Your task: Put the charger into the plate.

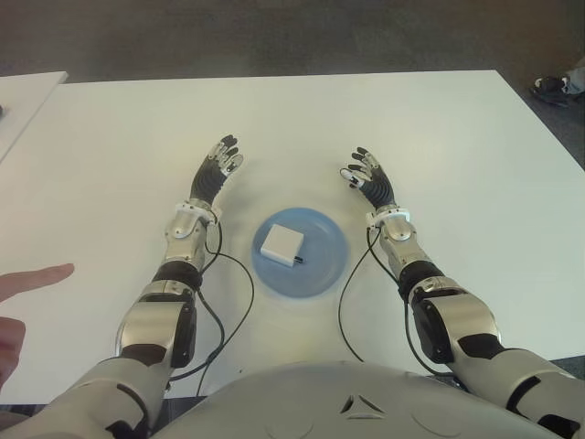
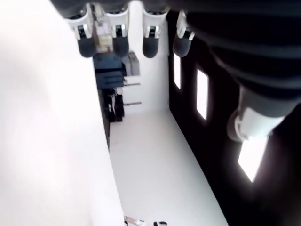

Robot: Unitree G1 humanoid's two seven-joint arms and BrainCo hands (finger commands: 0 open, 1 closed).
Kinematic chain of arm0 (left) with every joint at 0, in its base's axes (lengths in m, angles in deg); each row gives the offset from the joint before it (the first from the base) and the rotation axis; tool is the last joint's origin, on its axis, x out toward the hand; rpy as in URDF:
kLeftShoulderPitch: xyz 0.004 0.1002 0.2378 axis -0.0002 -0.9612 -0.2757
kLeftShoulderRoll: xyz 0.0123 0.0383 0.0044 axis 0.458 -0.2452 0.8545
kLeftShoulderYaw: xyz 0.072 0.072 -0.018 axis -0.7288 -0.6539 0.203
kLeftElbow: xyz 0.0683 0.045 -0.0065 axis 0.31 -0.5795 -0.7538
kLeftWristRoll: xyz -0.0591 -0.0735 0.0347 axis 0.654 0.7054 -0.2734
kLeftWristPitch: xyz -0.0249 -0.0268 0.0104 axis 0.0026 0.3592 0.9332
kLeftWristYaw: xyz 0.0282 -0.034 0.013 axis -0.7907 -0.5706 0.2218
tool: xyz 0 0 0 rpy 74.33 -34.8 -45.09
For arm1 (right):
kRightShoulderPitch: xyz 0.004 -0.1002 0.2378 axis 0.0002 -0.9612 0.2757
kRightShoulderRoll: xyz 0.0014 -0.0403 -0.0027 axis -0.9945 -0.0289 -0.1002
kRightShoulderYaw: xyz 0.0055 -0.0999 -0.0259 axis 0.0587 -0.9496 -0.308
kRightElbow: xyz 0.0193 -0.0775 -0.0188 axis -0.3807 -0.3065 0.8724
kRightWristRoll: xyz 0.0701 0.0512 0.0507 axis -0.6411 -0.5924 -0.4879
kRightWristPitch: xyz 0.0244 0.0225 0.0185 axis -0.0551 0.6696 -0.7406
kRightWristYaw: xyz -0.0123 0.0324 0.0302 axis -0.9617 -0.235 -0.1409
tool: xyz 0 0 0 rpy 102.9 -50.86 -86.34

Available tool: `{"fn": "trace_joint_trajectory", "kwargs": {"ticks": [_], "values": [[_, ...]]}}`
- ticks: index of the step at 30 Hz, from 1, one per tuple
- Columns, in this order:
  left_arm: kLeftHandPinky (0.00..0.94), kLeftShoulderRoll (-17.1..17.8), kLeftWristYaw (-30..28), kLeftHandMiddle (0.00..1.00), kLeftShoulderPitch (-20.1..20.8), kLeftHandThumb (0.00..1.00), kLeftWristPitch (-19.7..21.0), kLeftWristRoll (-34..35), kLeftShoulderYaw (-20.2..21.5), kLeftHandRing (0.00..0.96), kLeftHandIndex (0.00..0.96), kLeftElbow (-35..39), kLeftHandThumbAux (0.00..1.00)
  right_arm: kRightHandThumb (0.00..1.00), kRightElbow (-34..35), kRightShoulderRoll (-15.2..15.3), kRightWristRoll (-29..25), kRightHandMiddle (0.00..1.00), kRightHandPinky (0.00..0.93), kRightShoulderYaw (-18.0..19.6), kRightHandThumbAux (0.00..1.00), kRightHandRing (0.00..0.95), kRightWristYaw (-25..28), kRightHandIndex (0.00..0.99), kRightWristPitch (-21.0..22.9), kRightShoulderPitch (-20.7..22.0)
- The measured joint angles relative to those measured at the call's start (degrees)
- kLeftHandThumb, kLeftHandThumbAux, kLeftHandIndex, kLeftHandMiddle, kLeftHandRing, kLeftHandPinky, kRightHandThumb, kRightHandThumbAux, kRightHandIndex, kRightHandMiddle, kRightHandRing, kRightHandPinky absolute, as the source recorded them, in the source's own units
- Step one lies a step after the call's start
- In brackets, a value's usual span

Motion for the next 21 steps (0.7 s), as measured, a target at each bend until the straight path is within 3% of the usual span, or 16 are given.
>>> {"fn": "trace_joint_trajectory", "kwargs": {"ticks": [9,21], "values": [[0.024,-1.7,4.0,0.0,-0.4,0.086,0.1,-1.6,1.4,0.0,0.0,-0.5,0.567,0.082,-0.1,-0.1,0.0,0.165,0.159,0.1,0.555,0.216,-0.1,0.0,0.0,0.0],[0.031,-2.3,7.9,0.0,-0.7,0.086,3.5,-4.5,1.5,0.0,0.0,-0.4,0.563,0.073,-0.1,-0.1,0.0,0.181,0.177,0.2,0.57,0.23,-0.4,0.0,0.0,0.0]]}}
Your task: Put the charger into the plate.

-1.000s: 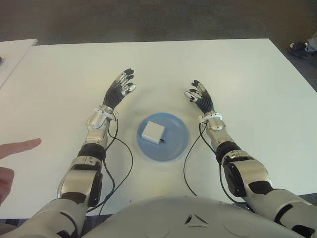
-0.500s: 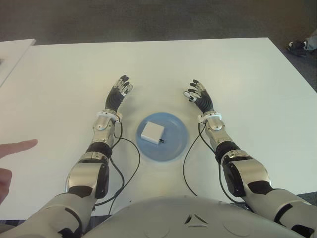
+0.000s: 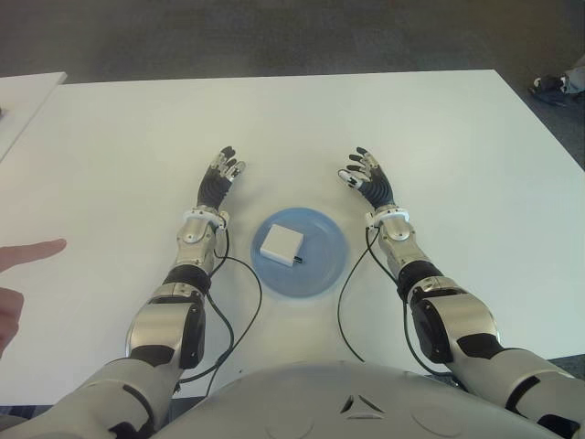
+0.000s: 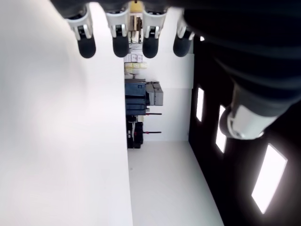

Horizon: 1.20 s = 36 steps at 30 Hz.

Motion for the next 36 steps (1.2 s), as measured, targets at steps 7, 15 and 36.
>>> {"fn": "trace_joint_trajectory", "kwargs": {"ticks": [7,15,36], "values": [[0.024,0.0,0.6,0.0,0.0,0.065,1.1,-1.5,-0.2,0.0,0.0,0.2,0.556,0.068,-0.1,0.0,0.0,0.188,0.172,0.0,0.582,0.234,-0.3,0.0,0.0,0.0],[0.001,0.2,0.4,0.0,0.2,0.052,1.6,-2.8,-1.0,0.0,0.0,0.0,0.552,0.064,-0.2,0.0,0.0,0.192,0.173,0.0,0.583,0.233,-0.5,0.0,0.0,0.0],[0.0,1.4,-0.8,0.0,2.0,0.043,3.1,-3.3,-1.7,0.0,0.0,-2.2,0.555,0.079,-0.4,-0.1,0.0,0.184,0.193,0.2,0.582,0.237,-0.6,0.0,0.0,0.0]]}}
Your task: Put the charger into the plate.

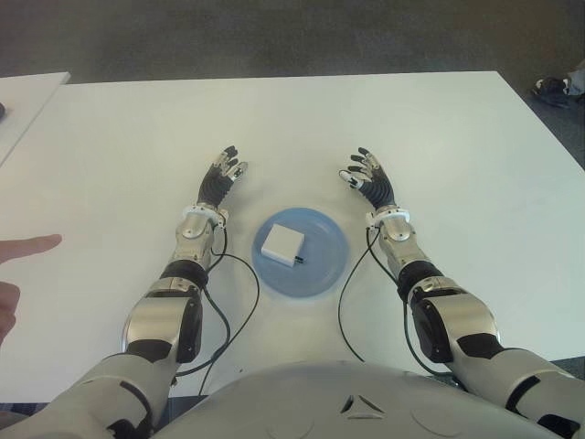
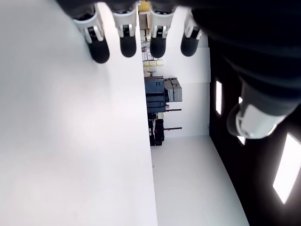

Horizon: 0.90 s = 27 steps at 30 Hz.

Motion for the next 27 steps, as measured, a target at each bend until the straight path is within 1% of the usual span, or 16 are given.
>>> {"fn": "trace_joint_trajectory", "kwargs": {"ticks": [10,21,24,27], "values": [[0.0,0.1,0.0,0.0,0.3,0.058,0.4,0.0,0.0,0.0,0.0,-0.3,0.57,0.087,-0.1,0.0,0.0,0.18,0.192,0.0,0.583,0.236,0.0,0.0,0.0,0.1],[0.003,0.3,-0.5,0.0,0.5,0.063,0.5,0.0,0.0,0.0,0.0,-0.7,0.569,0.089,-0.2,-0.1,0.0,0.189,0.166,0.0,0.584,0.229,0.0,0.0,0.0,0.1],[0.004,0.3,-0.5,0.0,0.6,0.059,0.5,0.0,0.0,0.0,0.0,-0.9,0.555,0.084,-0.2,0.0,0.0,0.191,0.192,0.0,0.588,0.236,0.0,0.0,0.0,0.1],[0.003,0.3,-0.5,0.0,0.7,0.056,0.4,0.0,0.0,0.0,0.0,-1.1,0.548,0.08,-0.2,0.1,0.0,0.19,0.198,0.1,0.589,0.239,0.0,0.0,0.0,0.1]]}}
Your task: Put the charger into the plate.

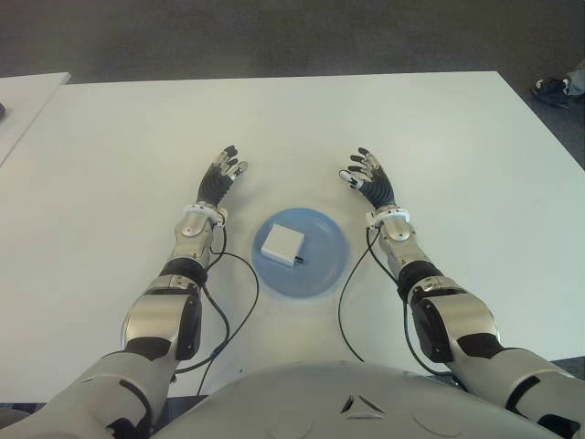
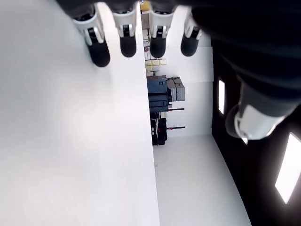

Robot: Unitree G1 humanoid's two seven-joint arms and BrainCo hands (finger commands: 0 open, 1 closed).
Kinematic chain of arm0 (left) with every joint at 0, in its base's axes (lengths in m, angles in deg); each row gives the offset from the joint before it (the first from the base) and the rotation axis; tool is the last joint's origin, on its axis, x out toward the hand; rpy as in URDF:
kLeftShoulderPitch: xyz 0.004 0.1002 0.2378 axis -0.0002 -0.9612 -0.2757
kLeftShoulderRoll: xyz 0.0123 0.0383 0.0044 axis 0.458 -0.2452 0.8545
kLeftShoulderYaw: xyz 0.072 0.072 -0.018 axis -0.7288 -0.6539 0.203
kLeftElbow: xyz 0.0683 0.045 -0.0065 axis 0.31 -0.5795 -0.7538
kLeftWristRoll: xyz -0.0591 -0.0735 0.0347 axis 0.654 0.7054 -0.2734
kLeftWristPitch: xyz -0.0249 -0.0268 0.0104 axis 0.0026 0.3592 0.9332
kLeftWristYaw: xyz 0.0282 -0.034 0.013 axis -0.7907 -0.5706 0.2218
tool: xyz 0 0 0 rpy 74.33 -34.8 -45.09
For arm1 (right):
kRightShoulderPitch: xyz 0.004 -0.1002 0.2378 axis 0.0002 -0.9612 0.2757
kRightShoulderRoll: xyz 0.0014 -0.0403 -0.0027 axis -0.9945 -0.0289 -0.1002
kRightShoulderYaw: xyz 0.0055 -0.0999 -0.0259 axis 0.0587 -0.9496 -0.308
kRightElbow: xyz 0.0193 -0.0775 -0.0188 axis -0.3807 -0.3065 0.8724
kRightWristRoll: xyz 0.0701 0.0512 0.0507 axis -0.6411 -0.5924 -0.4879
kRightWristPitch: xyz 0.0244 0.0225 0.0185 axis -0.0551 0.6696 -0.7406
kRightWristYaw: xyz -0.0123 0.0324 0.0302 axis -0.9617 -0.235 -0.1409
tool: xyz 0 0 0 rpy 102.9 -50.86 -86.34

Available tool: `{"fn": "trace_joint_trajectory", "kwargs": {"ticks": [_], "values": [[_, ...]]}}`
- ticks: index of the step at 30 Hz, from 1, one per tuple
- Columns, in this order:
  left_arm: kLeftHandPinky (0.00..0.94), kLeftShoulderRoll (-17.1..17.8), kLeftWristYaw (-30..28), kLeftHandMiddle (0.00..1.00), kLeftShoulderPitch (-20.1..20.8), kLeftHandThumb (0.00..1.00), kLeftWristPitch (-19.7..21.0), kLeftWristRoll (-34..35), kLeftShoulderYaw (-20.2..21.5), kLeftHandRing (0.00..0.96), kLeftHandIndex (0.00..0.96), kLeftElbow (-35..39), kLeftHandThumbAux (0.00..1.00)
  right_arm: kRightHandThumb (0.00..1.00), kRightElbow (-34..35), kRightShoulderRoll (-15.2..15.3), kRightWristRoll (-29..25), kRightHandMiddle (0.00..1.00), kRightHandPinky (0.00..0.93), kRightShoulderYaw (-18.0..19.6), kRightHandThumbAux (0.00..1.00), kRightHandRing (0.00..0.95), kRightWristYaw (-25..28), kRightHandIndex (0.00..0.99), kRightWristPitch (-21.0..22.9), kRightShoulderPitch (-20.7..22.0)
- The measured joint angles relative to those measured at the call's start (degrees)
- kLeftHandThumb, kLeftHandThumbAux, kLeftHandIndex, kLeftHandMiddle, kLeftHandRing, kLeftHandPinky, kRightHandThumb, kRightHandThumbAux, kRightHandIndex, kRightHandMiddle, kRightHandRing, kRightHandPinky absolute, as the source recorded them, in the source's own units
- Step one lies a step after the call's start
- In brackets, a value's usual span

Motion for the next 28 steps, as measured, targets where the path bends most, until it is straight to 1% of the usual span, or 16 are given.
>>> {"fn": "trace_joint_trajectory", "kwargs": {"ticks": [14,28], "values": [[0.006,0.0,0.0,0.0,0.1,0.038,-0.3,-0.1,-0.1,0.0,0.0,-0.1,0.531,0.062,-0.2,0.0,0.0,0.205,0.156,0.9,0.581,0.231,-0.5,0.0,0.1,0.2],[0.023,0.1,0.0,0.0,0.1,0.054,-0.6,-0.3,-0.4,0.0,0.0,-0.2,0.529,0.056,-0.2,0.0,0.0,0.208,0.159,1.2,0.587,0.233,-0.6,0.0,0.5,0.4]]}}
